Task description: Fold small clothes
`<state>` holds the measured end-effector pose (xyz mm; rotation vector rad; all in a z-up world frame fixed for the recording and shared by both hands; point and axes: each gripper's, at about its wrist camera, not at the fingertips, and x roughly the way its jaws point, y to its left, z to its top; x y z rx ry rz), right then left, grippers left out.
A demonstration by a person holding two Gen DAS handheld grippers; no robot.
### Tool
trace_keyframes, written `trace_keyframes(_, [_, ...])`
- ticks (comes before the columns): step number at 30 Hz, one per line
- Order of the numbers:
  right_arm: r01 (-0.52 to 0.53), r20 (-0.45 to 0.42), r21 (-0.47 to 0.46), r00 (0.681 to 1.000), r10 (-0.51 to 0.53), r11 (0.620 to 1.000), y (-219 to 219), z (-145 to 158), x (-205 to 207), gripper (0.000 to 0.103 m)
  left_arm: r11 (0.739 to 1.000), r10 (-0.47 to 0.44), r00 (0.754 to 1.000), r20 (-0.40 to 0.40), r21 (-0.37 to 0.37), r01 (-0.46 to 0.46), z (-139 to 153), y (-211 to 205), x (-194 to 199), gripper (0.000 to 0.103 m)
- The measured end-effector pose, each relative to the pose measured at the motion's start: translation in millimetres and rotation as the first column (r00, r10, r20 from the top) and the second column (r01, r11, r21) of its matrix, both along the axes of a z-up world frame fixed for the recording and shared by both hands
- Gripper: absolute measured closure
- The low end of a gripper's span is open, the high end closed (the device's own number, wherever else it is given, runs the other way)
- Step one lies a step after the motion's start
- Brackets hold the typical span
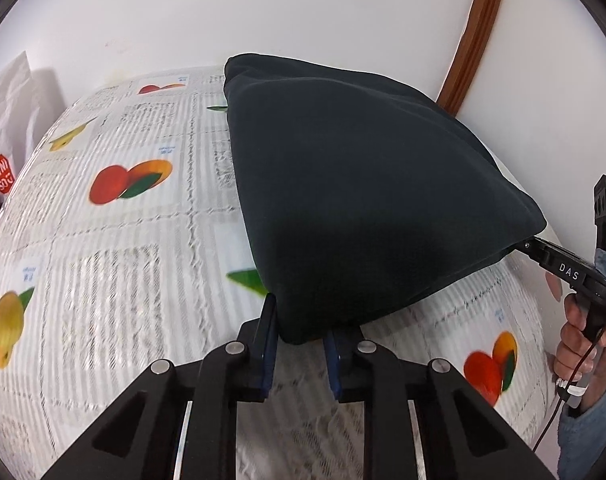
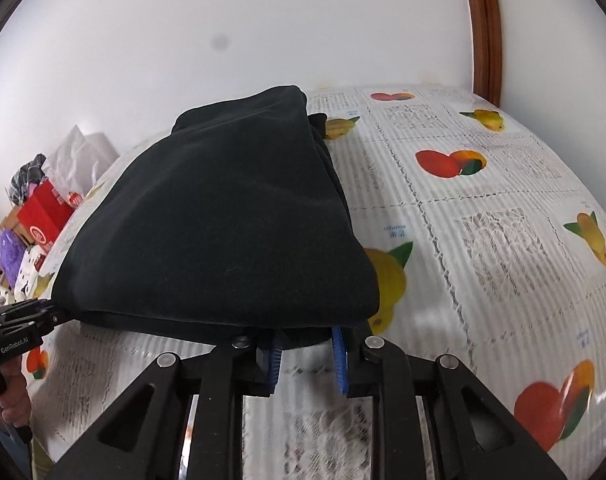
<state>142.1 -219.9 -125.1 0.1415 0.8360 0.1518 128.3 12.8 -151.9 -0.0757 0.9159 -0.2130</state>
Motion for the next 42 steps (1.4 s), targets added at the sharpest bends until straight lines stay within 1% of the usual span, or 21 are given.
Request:
trace_keyframes(3, [0.019,-0.007,-0.012,1.0,-0.019,1.0,-4.2,0.1,12.0,0.082,1.0,0.004,1.0,-0.006,-0.015,-0.004,0.0,-3.7,10.1,0.083])
trace_keyframes(6, [0.05,-0.022,-0.007,0.999,-0.05,0.999,-9.5,0.2,22.8,0.082,1.0,0.0,1.0,-0.003,-0.013,0.0,-0.6,-6.7,18.1,0.083])
trace_keyframes(10, [0.063,-0.035,-0.006,0.997,-0.063,0.998,-12.3,1.8,27.6,0.082,1.0,0.006,1.0,-0.012,-0.03,-0.007,-1.3,-4.3,18.1,0.081])
trace_keyframes(12, [0.065,-0.032,-0.039,0.997,-0.066,0.997,-12.0,3.7,23.6,0.08,0.999,0.008,1.0,-0.025,-0.042,-0.009,-0.6,0.3,13.2,0.081])
trace_keyframes(13, [0.064,-0.025,-0.053,0.998,-0.066,0.997,-12.8,5.1,20.3,0.077,0.999,0.007,0.999,-0.032,-0.049,-0.009,0.2,3.3,9.7,0.08])
trace_keyframes(14, [0.066,-0.019,-0.071,0.998,-0.068,0.995,-15.0,6.9,15.1,0.072,0.998,0.007,1.0,-0.029,-0.056,-0.008,0.8,7.9,6.8,0.08])
trace_keyframes(16, [0.071,-0.008,-0.102,0.997,-0.072,0.992,-21.2,9.2,5.8,0.069,0.997,0.005,1.0,-0.008,-0.074,-0.006,5.2,15.6,-4.3,0.08])
trace_keyframes(18, [0.066,0.01,-0.114,0.998,-0.066,0.991,-31.0,14.1,-4.6,0.069,0.996,0.002,1.0,0.013,-0.086,-0.001,11.2,21.6,-12.6,0.077])
trace_keyframes(19, [0.064,0.019,-0.105,0.998,-0.063,0.992,-35.3,17.3,-7.8,0.069,0.996,0.004,1.0,0.022,-0.087,-0.002,14.0,22.9,-14.1,0.074])
trace_keyframes(21, [0.059,0.048,-0.059,0.997,-0.056,0.997,-44.7,28.2,-13.0,0.069,0.996,0.01,0.999,0.039,-0.089,-0.006,20.5,23.3,-11.6,0.073])
trace_keyframes(24, [0.047,0.091,0.01,0.995,-0.048,0.999,-48.1,43.8,-9.3,0.068,0.994,-0.005,0.999,0.046,-0.107,0.01,26.0,16.9,0.8,0.072])
trace_keyframes(25, [0.043,0.098,0.029,0.994,-0.045,0.999,-46.9,47.2,-6.0,0.068,0.994,-0.016,0.999,0.048,-0.109,0.022,26.2,13.6,5.4,0.067])
trace_keyframes(27, [0.034,0.11,0.056,0.993,-0.04,0.998,-42.4,50.2,6.6,0.068,0.995,-0.021,0.999,0.046,-0.099,0.025,23.0,6.1,14.6,0.061])
trace_keyframes(30, [0.053,0.069,0.073,0.996,-0.058,0.996,-37.1,42.4,32.2,0.068,0.994,-0.015,1.0,0.022,-0.11,0.017,15.5,3.2,22.5,0.06])
trace_keyframes(33, [0.051,0.028,0.108,0.998,-0.054,0.993,-35.3,32.5,47.4,0.068,0.996,-0.013,1.0,0.022,-0.093,0.015,12.1,1.6,22.5,0.057])
trace_keyframes(34, [0.052,0.021,0.112,0.998,-0.055,0.992,-35.0,30.6,49.9,0.07,0.995,-0.014,1.0,0.019,-0.094,0.015,11.3,2.1,22.5,0.057])
trace_keyframes(35, [0.052,0.025,0.123,0.998,-0.056,0.991,-35.4,29.7,51.1,0.082,0.995,-0.012,1.0,0.017,-0.098,0.014,10.9,2.9,22.2,0.056])
trace_keyframes(36, [0.051,0.044,0.137,0.997,-0.057,0.989,-37.0,30.9,49.1,0.091,0.995,-0.011,1.0,0.014,-0.103,0.012,10.5,3.9,22.0,0.056])
trace_keyframes(37, [0.046,0.066,0.147,0.996,-0.056,0.988,-39.1,32.1,46.4,0.098,0.994,-0.01,1.0,0.01,-0.108,0.011,9.9,4.8,21.8,0.056])
trace_keyframes(39, [0.047,0.105,0.18,0.992,-0.067,0.982,-46.6,33.2,39.1,0.099,0.994,-0.013,1.0,0.006,-0.111,0.013,9.1,5.9,21.3,0.056])
trace_keyframes(42, [0.054,0.101,0.248,0.992,-0.081,0.967,-57.2,27.7,35.3,0.099,0.995,-0.016,1.0,0.013,-0.096,0.017,8.9,4.7,20.5,0.055])
